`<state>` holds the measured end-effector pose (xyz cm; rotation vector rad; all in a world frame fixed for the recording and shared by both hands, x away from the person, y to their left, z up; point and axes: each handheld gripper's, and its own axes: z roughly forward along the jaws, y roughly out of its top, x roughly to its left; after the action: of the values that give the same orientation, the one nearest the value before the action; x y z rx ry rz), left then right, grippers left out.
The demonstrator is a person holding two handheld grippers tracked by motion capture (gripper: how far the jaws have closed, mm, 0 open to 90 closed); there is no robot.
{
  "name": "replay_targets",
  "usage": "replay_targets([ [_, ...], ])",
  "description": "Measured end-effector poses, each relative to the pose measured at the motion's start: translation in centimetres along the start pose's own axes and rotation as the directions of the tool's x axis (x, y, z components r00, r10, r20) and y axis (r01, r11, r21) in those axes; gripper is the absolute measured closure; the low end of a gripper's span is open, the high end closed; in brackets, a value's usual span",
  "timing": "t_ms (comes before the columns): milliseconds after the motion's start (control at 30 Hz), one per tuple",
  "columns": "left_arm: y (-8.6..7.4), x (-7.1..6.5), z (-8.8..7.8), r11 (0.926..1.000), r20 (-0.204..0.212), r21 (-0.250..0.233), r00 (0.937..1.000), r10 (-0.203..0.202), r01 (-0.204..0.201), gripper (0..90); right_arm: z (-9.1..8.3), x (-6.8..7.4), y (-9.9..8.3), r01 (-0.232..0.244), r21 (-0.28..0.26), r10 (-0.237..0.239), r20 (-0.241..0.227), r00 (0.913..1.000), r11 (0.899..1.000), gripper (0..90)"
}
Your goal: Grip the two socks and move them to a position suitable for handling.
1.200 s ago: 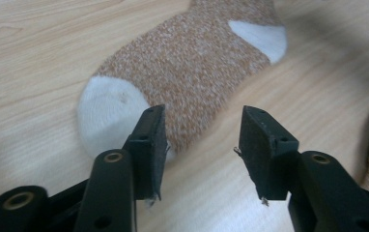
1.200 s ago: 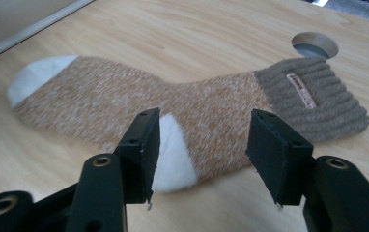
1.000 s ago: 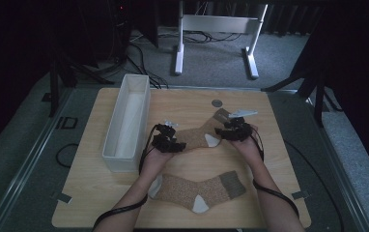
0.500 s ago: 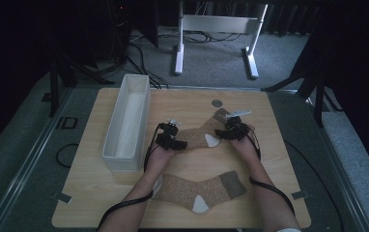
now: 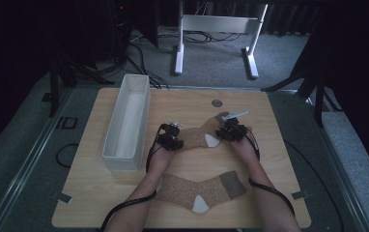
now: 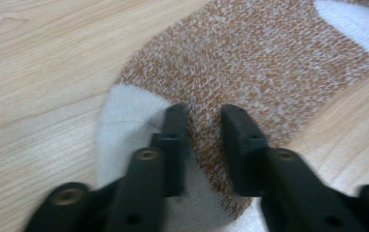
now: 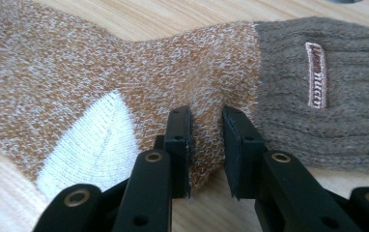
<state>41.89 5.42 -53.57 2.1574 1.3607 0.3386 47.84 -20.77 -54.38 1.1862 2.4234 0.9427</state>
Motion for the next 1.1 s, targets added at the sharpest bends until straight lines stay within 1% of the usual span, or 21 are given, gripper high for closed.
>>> replay_targets([
  [33, 0.0, 0.0, 0.0, 1.0, 0.003, -0.001, 1.0, -0.003, 0.003, 79.9, -0.1, 0.0, -0.1, -0.005, -0.001, 0.005, -0.006, 1.0, 1.0, 74.7],
  [100, 0.0, 0.1, -0.2, 0.9999, 0.005, -0.006, 0.9999, -0.011, 0.011, 82.5, -0.3, 0.0, -0.3, -0.019, -0.007, 0.019, -0.014, 0.9997, 1.0, 75.6],
  [200, 0.0, 0.2, -0.5, 0.9999, -0.006, -0.008, 0.9999, -0.012, 0.012, 83.6, -0.8, 0.2, -0.6, -0.045, -0.014, 0.045, -0.031, 0.9985, 0.999, 76.1],
  [233, 0.0, 0.4, -0.7, 0.9999, -0.011, -0.008, 0.9999, -0.009, 0.009, 83.8, -1.2, 0.6, -0.7, -0.043, -0.017, 0.042, -0.039, 0.9983, 0.999, 76.1],
  [267, 0.0, 0.5, -0.8, 0.9999, -0.014, -0.004, 0.9998, -0.012, 0.012, 83.8, -1.2, 0.6, -0.7, -0.043, -0.017, 0.042, -0.039, 0.9983, 0.999, 76.1],
  [333, -0.1, 0.8, -1.2, 0.9998, -0.014, -0.002, 0.9997, -0.018, 0.018, 83.9, -1.9, 1.2, -1.0, -0.052, -0.025, 0.051, -0.056, 0.9971, 0.998, 76.1],
  [367, -0.2, 0.9, -1.5, 0.9999, -0.016, -0.001, 0.9998, -0.012, 0.012, 83.9, -2.1, 1.4, -1.2, -0.054, -0.027, 0.052, -0.06, 0.9968, 0.998, 76.1],
  [467, -0.4, 1.1, -2.1, 1.0, -0.025, 0.006, 0.9997, -0.005, 0.006, 83.9, -3.0, 2.5, -1.8, -0.056, -0.025, 0.054, -0.079, 0.9954, 0.998, 76.0],
  [500, -0.5, 1.1, -2.3, 0.9999, -0.021, 0.012, 0.9998, 0.0, 0.0, 84.0, -3.2, 2.9, -2.0, -0.054, -0.022, 0.052, -0.082, 0.9952, 0.998, 75.9],
  [533, -0.6, 1.0, -2.5, 0.9999, -0.027, 0.011, 0.9996, 0.008, -0.008, 84.0, -3.5, 3.3, -2.3, -0.057, -0.021, 0.055, -0.085, 0.9948, 0.998, 75.9],
  [567, -0.7, 0.9, -2.8, 0.9998, -0.032, 0.011, 0.9994, 0.015, -0.014, 84.0, -4.2, 4.3, -2.8, -0.049, -0.026, 0.046, -0.087, 0.9951, 0.998, 75.7],
  [600, -0.9, 0.9, -2.9, 0.9996, -0.035, 0.016, 0.9991, 0.025, -0.025, 84.0, -4.2, 4.3, -2.8, -0.049, -0.026, 0.046, -0.087, 0.9951, 0.998, 75.7],
  [667, -1.2, 0.8, -3.2, 0.9988, -0.049, 0.025, 0.9978, 0.044, -0.043, 83.9, -4.8, 5.2, -3.3, -0.054, -0.026, 0.051, -0.103, 0.9934, 0.998, 75.6],
  [700, -1.5, 0.8, -3.4, 0.9986, -0.042, 0.031, 0.9982, 0.043, -0.042, 83.9, -5.2, 5.7, -3.6, -0.051, -0.029, 0.048, -0.11, 0.9928, 0.998, 75.5],
  [733, -1.6, 0.8, -3.5, 0.9987, -0.044, 0.03, 0.9982, 0.042, -0.041, 83.9, -5.6, 6.2, -3.9, -0.055, -0.028, 0.051, -0.114, 0.9922, 0.998, 75.3],
  [800, -2.1, 0.8, -3.6, 0.9982, -0.036, 0.042, 0.9983, 0.045, -0.043, 83.9, -6.1, 6.9, -4.4, -0.062, -0.027, 0.058, -0.129, 0.99, 0.998, 75.2],
  [933, -3.0, 0.5, -4.1, 0.9975, -0.037, 0.047, 0.9979, 0.054, -0.052, 83.8, -6.7, 8.1, -5.3, -0.062, -0.014, 0.06, -0.131, 0.9896, 0.998, 74.5],
  [1033, -4.0, 0.1, -4.1, 0.9952, -0.04, 0.067, 0.9964, 0.074, -0.071, 83.6, -6.5, 8.4, -5.8, -0.062, -0.003, 0.062, -0.118, 0.9911, 0.998, 73.9],
  [1067, -4.3, 0.1, -4.1, 0.995, -0.036, 0.069, 0.9965, 0.075, -0.072, 83.6, -6.4, 8.5, -5.9, -0.058, 0.001, 0.058, -0.113, 0.9919, 0.998, 73.5],
  [1100, -4.4, 0.2, -4.1, 0.9957, -0.031, 0.066, 0.9973, 0.067, -0.065, 83.5, -6.3, 8.5, -6.1, -0.059, 0.012, 0.06, -0.108, 0.9923, 0.998, 73.1],
])
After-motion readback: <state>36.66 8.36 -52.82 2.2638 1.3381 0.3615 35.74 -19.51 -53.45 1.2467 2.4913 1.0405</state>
